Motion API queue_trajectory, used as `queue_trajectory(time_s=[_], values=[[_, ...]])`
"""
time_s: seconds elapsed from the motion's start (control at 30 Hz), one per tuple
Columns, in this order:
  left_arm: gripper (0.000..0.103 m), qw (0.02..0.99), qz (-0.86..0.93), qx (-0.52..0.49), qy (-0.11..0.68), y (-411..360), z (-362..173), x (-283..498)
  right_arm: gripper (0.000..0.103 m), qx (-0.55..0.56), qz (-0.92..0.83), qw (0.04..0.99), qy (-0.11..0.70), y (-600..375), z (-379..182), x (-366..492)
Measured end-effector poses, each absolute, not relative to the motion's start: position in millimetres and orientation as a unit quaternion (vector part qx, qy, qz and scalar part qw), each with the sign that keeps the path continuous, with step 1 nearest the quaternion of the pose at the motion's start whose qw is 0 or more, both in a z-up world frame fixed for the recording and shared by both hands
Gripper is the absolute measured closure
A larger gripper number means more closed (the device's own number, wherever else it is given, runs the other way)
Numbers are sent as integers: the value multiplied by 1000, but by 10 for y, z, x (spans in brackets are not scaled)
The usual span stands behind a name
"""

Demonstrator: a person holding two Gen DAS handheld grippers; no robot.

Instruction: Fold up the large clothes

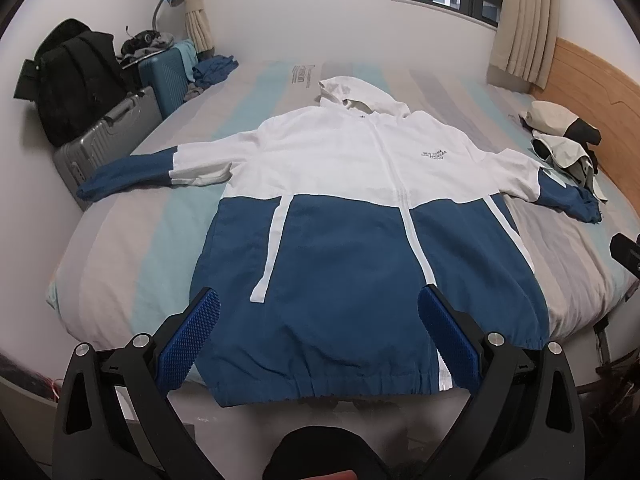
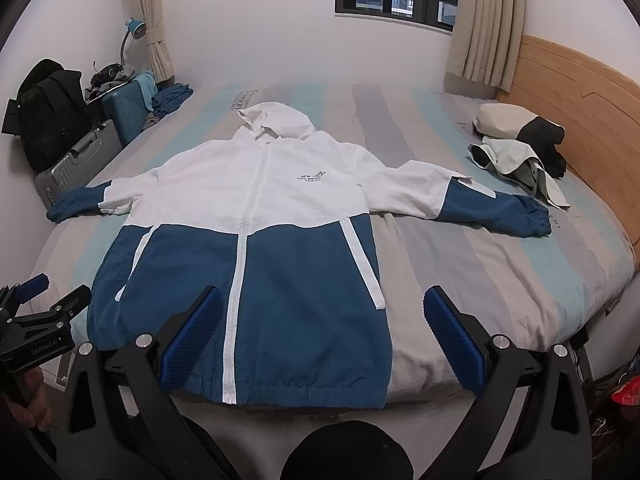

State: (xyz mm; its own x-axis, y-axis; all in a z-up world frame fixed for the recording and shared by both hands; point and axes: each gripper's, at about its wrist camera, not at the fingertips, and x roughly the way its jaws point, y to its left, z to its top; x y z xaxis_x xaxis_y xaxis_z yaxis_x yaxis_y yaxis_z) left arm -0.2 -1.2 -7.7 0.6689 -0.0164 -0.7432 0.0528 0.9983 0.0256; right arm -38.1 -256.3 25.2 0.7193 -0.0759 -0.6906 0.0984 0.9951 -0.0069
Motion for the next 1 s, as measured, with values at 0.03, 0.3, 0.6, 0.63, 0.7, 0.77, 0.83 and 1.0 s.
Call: queue_trajectory(time_s=[0.03,0.3,0.6,0.63,0.7,0.77,0.83,1.0], values=[[6,913,-20,23,407,-11,-78,0,7,15,-47,927,371,-2581,262,-363],[6,915,-15,18,402,28,-84,5,7,9,-45,925,377,-2557,219,-308],[6,910,-20,-7,415,176,-185,220,7,49,-13,927,372,-2686,210,-194],[6,909,-19,-10,417,204,-221,293,7,47,-13,929,368,-2716,192,-132],[6,907,-15,-6,420,271,-326,553,7,39,-12,930,364,-2801,112,93],[6,906,-5,4,423,338,-454,924,7,34,-24,930,364,-2973,-22,432],[6,907,0,10,422,381,-563,1310,7,41,-38,929,367,-3221,-176,790],[6,903,5,21,429,414,-812,2269,7,36,-89,910,405,-4052,-618,1770]])
